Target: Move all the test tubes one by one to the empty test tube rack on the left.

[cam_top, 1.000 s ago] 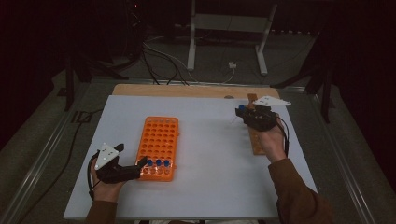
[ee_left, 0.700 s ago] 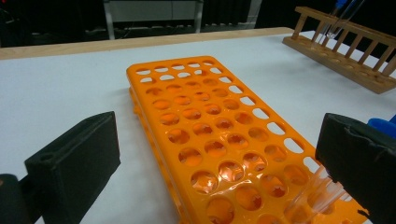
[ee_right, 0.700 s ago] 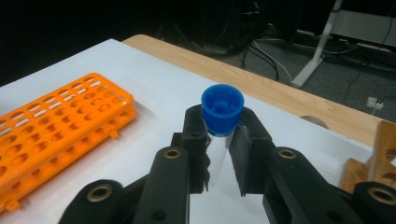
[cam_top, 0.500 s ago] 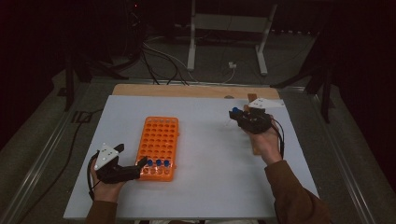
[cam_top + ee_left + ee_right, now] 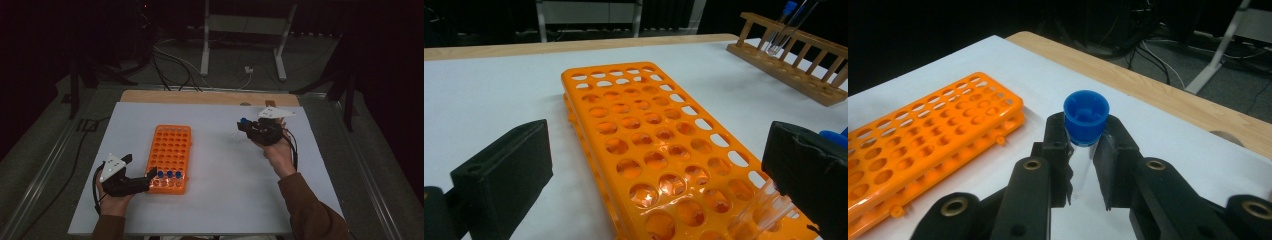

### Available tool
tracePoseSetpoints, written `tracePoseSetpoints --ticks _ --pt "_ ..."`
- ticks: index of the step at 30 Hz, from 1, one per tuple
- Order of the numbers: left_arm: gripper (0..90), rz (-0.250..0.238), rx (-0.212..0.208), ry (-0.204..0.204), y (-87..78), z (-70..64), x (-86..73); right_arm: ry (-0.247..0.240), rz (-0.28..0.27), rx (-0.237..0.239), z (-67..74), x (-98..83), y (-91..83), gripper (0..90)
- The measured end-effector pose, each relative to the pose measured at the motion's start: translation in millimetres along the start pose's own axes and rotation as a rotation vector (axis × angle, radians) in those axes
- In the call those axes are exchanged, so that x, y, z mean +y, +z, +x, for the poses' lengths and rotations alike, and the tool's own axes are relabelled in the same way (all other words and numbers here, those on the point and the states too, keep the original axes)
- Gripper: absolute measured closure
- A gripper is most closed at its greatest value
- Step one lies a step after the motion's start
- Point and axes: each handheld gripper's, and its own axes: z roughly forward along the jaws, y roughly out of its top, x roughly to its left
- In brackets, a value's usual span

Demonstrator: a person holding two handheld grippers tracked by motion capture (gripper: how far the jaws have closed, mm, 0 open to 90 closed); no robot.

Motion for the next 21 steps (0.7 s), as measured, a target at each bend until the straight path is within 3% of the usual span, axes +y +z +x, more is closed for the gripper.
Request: tracePoseSetpoints --ticks 21 --pt "0.8 -0.007 0.006 -0.012 -1.0 1.6 -0.4 -0.027 0.022 0.073 26.3 2.4 16.4 76.7"
